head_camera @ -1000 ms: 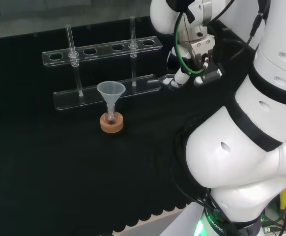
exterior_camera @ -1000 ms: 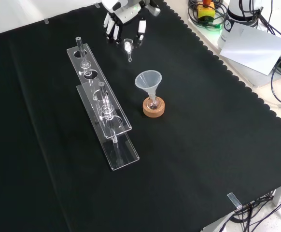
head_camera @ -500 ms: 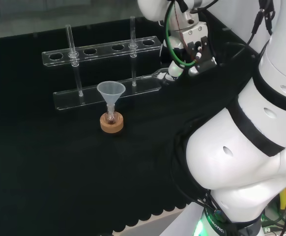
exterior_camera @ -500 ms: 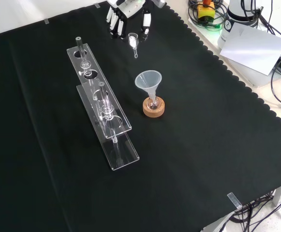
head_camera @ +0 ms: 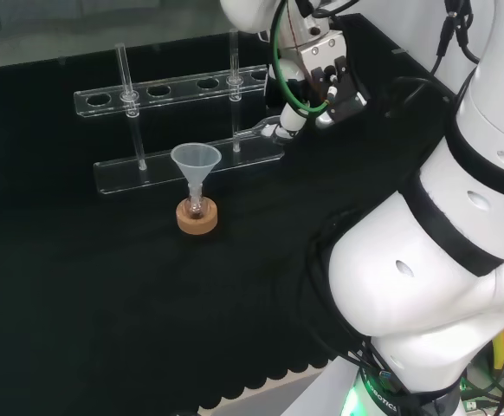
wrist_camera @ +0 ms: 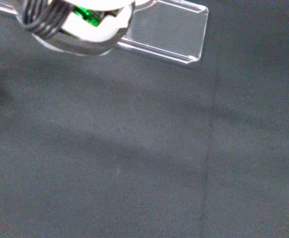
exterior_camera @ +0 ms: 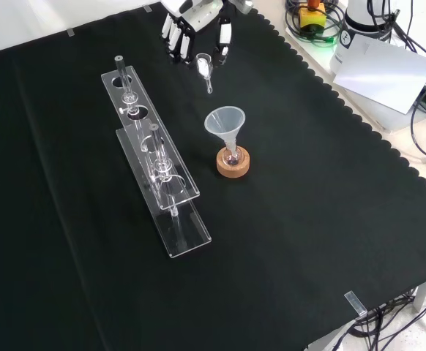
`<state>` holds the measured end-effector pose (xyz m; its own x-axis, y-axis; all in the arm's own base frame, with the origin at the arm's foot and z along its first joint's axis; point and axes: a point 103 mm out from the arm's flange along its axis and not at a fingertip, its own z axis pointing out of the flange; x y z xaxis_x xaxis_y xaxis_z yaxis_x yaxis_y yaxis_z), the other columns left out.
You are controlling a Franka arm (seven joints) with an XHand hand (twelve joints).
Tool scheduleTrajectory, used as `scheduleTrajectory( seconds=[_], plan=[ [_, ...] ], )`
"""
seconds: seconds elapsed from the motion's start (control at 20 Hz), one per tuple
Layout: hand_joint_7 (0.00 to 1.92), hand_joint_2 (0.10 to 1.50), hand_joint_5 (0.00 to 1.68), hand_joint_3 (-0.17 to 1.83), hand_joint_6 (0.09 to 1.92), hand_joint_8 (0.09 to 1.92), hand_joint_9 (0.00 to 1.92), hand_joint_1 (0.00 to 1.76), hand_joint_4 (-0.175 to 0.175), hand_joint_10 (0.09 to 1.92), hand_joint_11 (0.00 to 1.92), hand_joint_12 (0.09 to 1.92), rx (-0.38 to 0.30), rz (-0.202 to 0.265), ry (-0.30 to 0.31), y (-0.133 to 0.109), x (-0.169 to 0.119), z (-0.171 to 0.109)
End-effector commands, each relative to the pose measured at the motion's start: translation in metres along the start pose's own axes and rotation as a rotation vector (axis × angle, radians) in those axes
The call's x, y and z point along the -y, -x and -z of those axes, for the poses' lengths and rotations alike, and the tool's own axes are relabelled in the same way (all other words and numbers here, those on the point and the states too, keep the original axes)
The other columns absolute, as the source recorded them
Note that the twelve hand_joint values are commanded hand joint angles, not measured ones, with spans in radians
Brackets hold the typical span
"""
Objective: Pour all the NaCl from the weighing funnel into the round-bottom flask.
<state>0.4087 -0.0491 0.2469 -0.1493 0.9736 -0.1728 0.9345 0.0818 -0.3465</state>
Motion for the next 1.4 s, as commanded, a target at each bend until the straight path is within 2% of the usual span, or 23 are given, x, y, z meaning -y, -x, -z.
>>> scheduleTrajectory(
  seconds=[0.05,0.85,1.4],
  plan=[
    [0.71,0.68,1.23,0.64,0.74,0.59,0.95,1.11,0.175,0.40,0.74,1.13,0.029,0.019,-0.002,-0.013,-0.004,0.007],
    [0.72,0.68,1.23,0.64,0.73,0.59,0.96,1.12,0.175,0.39,0.75,1.12,0.060,0.078,-0.019,-0.039,-0.008,0.023],
    [0.72,0.68,1.24,0.65,0.73,0.58,0.96,1.12,0.175,0.39,0.75,1.12,0.186,0.095,-0.048,-0.049,-0.012,0.029]
  ],
)
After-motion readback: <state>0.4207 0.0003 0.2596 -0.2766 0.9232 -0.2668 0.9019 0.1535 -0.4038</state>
